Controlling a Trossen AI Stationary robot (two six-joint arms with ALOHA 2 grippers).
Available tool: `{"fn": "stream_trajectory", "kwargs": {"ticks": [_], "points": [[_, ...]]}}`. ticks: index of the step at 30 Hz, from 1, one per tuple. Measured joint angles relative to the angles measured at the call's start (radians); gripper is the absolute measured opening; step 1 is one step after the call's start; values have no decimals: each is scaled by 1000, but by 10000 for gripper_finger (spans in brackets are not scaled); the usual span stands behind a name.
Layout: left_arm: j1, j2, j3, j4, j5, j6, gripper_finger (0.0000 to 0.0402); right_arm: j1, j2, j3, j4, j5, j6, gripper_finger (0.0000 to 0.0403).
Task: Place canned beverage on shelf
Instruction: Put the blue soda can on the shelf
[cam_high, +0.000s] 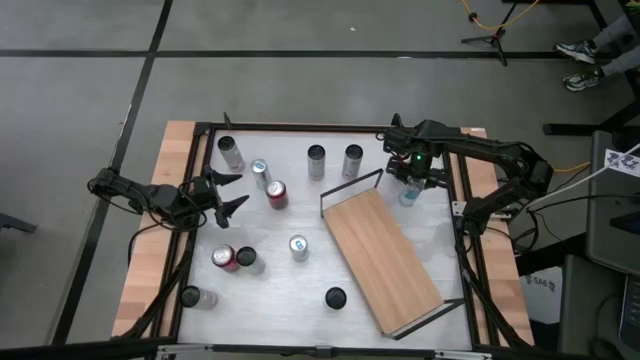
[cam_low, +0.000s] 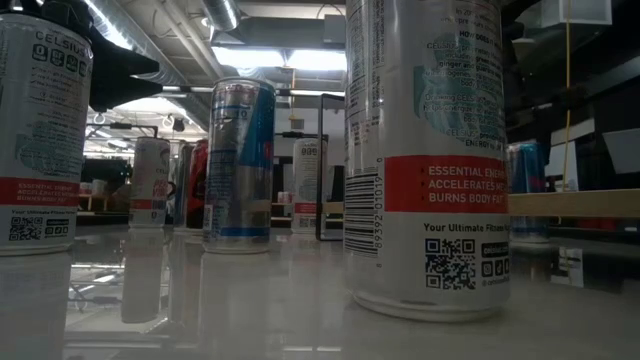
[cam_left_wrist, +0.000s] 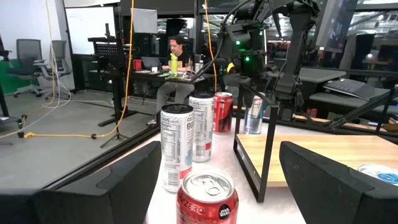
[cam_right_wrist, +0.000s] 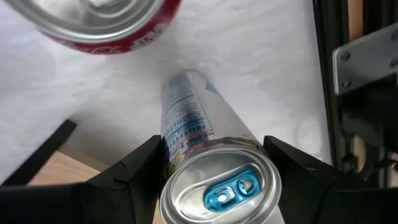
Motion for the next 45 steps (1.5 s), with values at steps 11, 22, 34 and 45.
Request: {"fn": "stream_trajectory", "kwargs": {"ticks": [11, 22, 34, 45], "points": [[0, 0, 0, 0, 0, -1, 322, 0, 0, 0, 5, 19, 178, 239], [0, 0, 0, 0, 0, -2, 322, -6, -12, 0, 75, 90, 309, 239], [0, 0, 0, 0, 0, -2, 322, -7, -48, -1, 104, 158, 381, 239], [0, 0, 0, -1, 0, -1, 322, -6, -44, 0, 104, 132, 354, 239]]}}
